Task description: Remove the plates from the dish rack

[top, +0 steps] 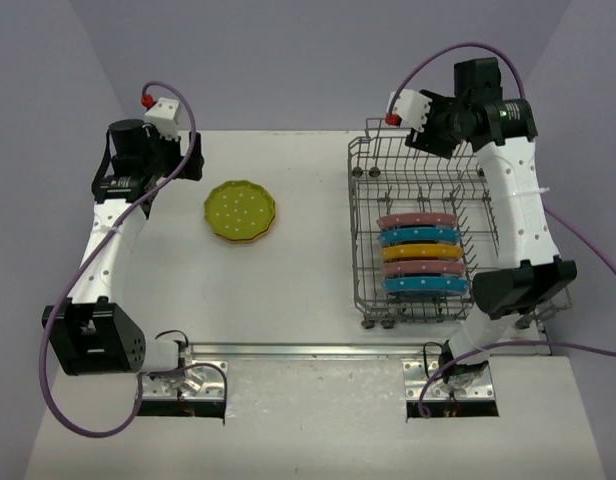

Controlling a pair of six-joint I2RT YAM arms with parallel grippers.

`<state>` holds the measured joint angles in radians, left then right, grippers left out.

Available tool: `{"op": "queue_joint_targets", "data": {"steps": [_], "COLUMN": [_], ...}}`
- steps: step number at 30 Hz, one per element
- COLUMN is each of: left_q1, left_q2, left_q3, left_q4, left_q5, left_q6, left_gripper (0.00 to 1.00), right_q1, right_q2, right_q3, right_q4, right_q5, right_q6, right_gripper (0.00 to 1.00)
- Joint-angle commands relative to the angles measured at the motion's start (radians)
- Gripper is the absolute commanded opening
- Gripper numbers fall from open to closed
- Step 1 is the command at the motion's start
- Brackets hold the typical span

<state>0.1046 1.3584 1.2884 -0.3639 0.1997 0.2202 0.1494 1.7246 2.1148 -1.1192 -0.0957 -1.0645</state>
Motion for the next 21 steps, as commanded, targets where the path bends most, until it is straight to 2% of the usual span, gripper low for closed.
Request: {"op": "queue_joint_targets", "data": {"steps": [1, 8, 14, 21], "left_q1": [-0.052, -0.079, -0.081, -0.091], "left_q2": [-0.082, -0.118, -0.125, -0.116], "left_q3": [-0.035, -0.054, -0.067, -0.059], "left_q4": [-0.071, -0.121, -0.121, -0.119], "left_q5": [0.111, 0.126, 0.13, 0.138], "left_q6": [0.08, 0.07, 0.065, 0.048], "left_gripper": [0.95, 0.95, 0.95, 0.96], "right_q1": [-0.032, -0.048, -0.053, -0.053], "right_q2": [0.014, -0.004, -0.069, -0.182], "right_q3": [-0.098, -0.184, -0.229, -0.41], "right_q4": [-0.388, -0.39, -0.39, -0.389], "right_q5": [-0.137, -0.259, -0.284, -0.281], "right_q6": [-0.158, -0.161, -0.143, -0.165], "right_gripper": [0.57, 0.54, 0.55, 0.55]}}
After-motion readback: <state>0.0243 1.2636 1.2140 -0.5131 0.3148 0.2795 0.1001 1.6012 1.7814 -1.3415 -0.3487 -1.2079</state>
